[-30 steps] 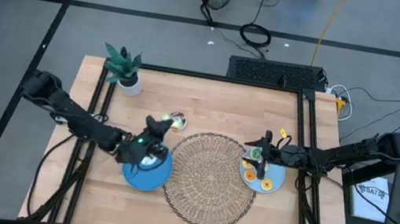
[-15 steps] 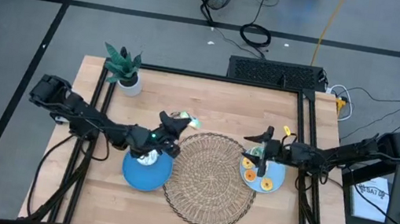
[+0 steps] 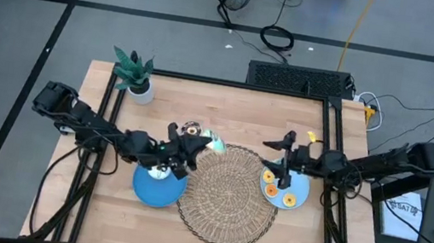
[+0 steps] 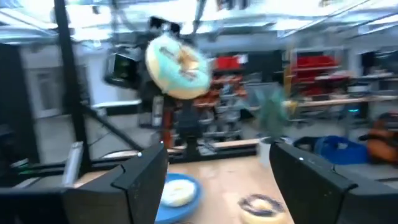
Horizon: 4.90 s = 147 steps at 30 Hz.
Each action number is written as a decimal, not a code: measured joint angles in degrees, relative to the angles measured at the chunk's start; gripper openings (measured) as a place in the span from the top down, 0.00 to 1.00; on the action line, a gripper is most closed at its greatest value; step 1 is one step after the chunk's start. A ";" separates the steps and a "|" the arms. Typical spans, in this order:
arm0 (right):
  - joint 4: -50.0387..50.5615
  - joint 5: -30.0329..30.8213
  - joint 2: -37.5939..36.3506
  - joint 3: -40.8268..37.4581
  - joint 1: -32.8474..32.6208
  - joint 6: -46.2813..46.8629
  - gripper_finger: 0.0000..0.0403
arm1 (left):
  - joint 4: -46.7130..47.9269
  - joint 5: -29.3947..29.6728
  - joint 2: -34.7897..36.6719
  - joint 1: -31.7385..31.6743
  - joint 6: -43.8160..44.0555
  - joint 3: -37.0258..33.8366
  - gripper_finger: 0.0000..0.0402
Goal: Pick & Place donuts
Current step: Put the large green donut on the blue plate
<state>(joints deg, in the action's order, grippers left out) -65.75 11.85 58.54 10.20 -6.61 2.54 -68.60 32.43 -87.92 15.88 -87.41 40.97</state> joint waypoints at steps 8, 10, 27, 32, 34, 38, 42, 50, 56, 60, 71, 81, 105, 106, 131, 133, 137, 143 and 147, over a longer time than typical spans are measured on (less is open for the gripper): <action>-1.59 -7.47 19.18 14.91 2.95 0.26 0.38 | -7.55 -9.77 0.07 -0.04 -0.57 0.00 0.94; -3.84 -7.53 23.96 18.34 3.52 -2.33 0.39 | -9.64 -11.63 0.09 -0.04 -1.08 0.00 0.93; -8.71 -23.97 31.61 33.77 6.85 8.70 0.21 | -12.85 -15.88 0.09 -0.20 -2.67 0.00 0.95; -7.88 -24.11 31.61 35.71 5.84 9.63 0.12 | -12.43 -16.88 0.09 -1.13 -1.66 0.00 0.96; -7.22 -24.10 31.61 36.16 5.60 8.97 0.12 | -12.46 -17.01 0.09 -1.47 -0.57 0.00 0.93; -7.27 -24.03 31.61 36.79 4.88 8.84 0.13 | -12.28 -16.79 0.09 -1.97 -0.51 0.00 0.91; -6.79 -24.08 31.61 36.83 4.01 8.81 0.13 | -12.17 -16.60 0.09 -2.01 -0.65 0.00 0.97; -6.22 -23.86 31.61 38.24 3.54 8.54 0.14 | -12.59 -17.95 0.09 -3.05 0.78 0.00 0.91; -4.22 -23.90 34.18 41.81 3.54 8.22 0.15 | -12.25 -19.49 0.11 -4.16 2.71 0.00 0.97; -4.20 -23.91 35.19 42.34 3.63 7.26 0.18 | -11.89 -19.25 0.11 -4.06 3.75 0.00 0.93; -4.21 -24.11 34.82 42.34 3.50 3.20 0.46 | -12.20 -18.61 0.11 -1.41 3.91 0.00 0.85; 0.62 -24.38 34.71 42.47 3.43 -1.68 0.79 | -11.73 -3.34 1.82 7.80 -0.56 -0.04 0.88; 14.69 -23.98 34.73 42.51 1.45 -15.41 0.90 | -21.27 17.76 3.95 16.97 4.21 0.04 0.90; 17.67 -23.69 34.75 43.19 0.85 -17.56 0.90 | -21.02 20.37 5.01 17.41 4.70 0.06 0.91; 33.00 -17.42 65.36 65.08 -3.65 -30.73 0.90 | -17.98 44.59 14.60 16.64 16.14 0.13 0.96; 32.50 -17.98 67.13 66.04 -3.62 -30.43 0.90 | -16.98 44.67 14.57 16.27 16.18 0.13 0.98; 32.97 -17.87 68.00 66.05 -3.63 -30.72 0.90 | -15.42 44.79 14.56 15.82 17.57 0.13 0.98; 33.46 -17.87 67.95 66.07 -3.63 -29.83 0.82 | -13.93 44.75 14.56 15.02 18.03 0.11 0.90; 33.11 -17.76 67.93 66.07 -3.63 -29.06 0.69 | -13.88 44.78 14.56 14.84 19.13 0.11 0.87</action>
<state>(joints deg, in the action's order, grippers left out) -32.64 -5.91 126.48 76.27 -10.24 -26.52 -82.48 77.21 -73.36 30.72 -68.28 41.08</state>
